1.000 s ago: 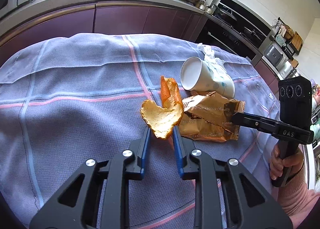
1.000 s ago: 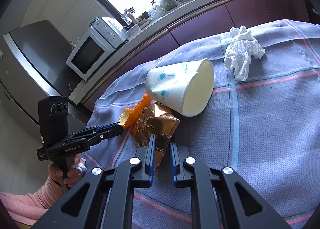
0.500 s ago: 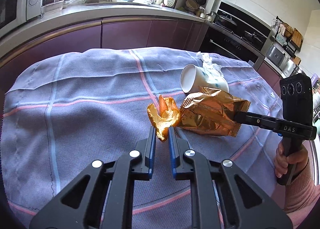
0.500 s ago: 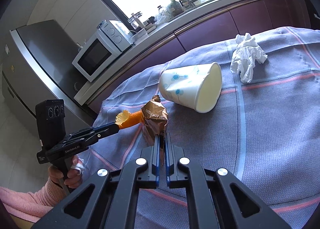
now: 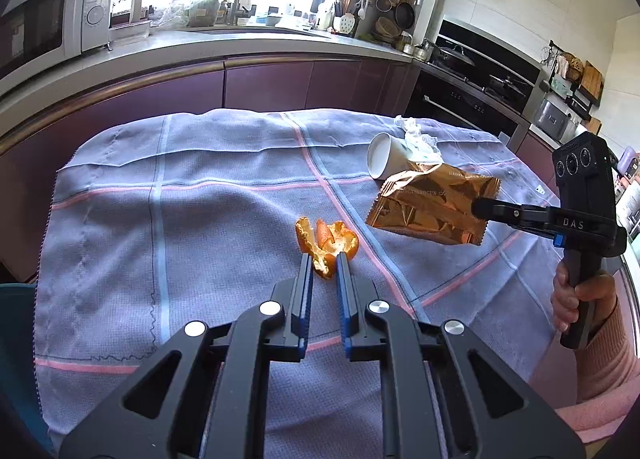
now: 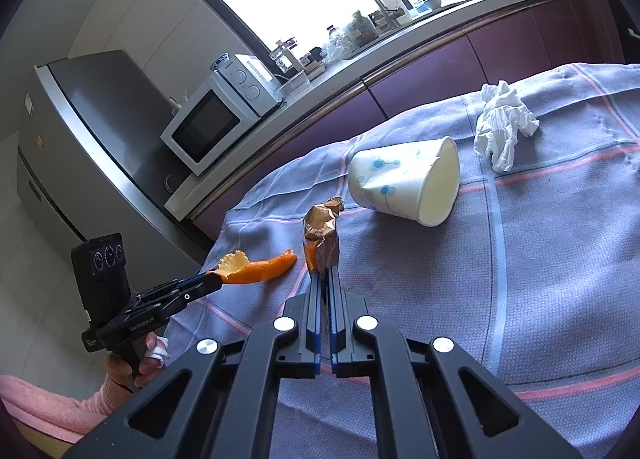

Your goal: Collect trash

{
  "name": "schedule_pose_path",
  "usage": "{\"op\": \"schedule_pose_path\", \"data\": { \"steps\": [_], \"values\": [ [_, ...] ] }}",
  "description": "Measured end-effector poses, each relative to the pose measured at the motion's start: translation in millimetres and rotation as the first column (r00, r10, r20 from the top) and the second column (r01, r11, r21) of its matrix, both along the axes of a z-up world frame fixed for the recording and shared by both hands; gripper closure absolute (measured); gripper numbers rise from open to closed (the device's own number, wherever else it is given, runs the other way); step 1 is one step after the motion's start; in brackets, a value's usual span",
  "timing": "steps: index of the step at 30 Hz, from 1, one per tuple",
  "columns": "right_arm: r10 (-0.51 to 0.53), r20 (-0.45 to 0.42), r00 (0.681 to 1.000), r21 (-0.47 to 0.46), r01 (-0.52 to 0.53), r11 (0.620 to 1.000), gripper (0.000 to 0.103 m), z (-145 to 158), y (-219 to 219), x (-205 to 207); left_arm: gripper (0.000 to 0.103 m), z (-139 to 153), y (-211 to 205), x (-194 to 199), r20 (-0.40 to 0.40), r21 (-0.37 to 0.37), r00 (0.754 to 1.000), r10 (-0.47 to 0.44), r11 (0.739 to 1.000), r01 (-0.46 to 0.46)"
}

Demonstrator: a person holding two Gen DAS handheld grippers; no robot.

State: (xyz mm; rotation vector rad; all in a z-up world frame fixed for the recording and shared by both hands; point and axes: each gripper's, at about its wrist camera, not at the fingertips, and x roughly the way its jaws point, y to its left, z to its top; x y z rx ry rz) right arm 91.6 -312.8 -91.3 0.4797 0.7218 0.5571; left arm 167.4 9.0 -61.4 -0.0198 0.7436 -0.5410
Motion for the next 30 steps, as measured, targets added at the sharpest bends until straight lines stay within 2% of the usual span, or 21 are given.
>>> {"op": "schedule_pose_path", "data": {
  "steps": [6, 10, 13, 14, 16, 17, 23, 30],
  "values": [
    [0.006, -0.011, 1.000, -0.001, -0.006, 1.000, 0.101, -2.5, 6.1, 0.8, 0.086, -13.6, 12.1, 4.2, -0.066, 0.006, 0.998, 0.013, 1.000, -0.013],
    [-0.003, -0.030, 1.000, 0.006, 0.003, 1.000, 0.101, -7.2, 8.9, 2.2, 0.070, -18.9, 10.7, 10.0, -0.105, -0.013, 0.994, 0.013, 1.000, -0.014],
    [-0.005, -0.039, 0.999, 0.008, 0.005, 1.000, 0.101, -9.9, 11.3, 3.7, 0.069, -21.1, 8.1, 14.2, -0.118, -0.014, 0.993, 0.015, 1.000, -0.017],
    [-0.003, -0.040, 0.999, 0.009, 0.003, 1.000, 0.101, -10.2, 12.0, 4.6, 0.071, -21.4, 8.3, 15.4, -0.124, -0.022, 0.992, 0.012, 1.000, -0.015],
    [0.000, -0.038, 0.999, 0.013, 0.001, 1.000, 0.101, -10.2, 13.7, 4.6, 0.085, -21.7, 7.0, 15.5, -0.129, -0.023, 0.992, 0.013, 1.000, -0.016],
    [0.001, -0.035, 0.999, 0.015, -0.001, 1.000, 0.101, -9.8, 14.7, 4.8, 0.088, -22.0, 6.6, 15.9, -0.131, -0.023, 0.991, 0.012, 1.000, -0.016],
    [0.011, -0.014, 1.000, 0.033, -0.010, 0.999, 0.101, -3.9, 19.9, 7.2, 0.094, -17.0, 10.5, 11.4, -0.109, -0.031, 0.994, 0.024, 0.999, -0.028],
    [0.034, 0.021, 0.999, 0.042, -0.035, 0.999, 0.101, 8.3, 30.6, 6.6, 0.096, 2.6, 21.3, -6.0, -0.035, -0.032, 0.999, 0.032, 0.999, -0.033]
  ]
}}
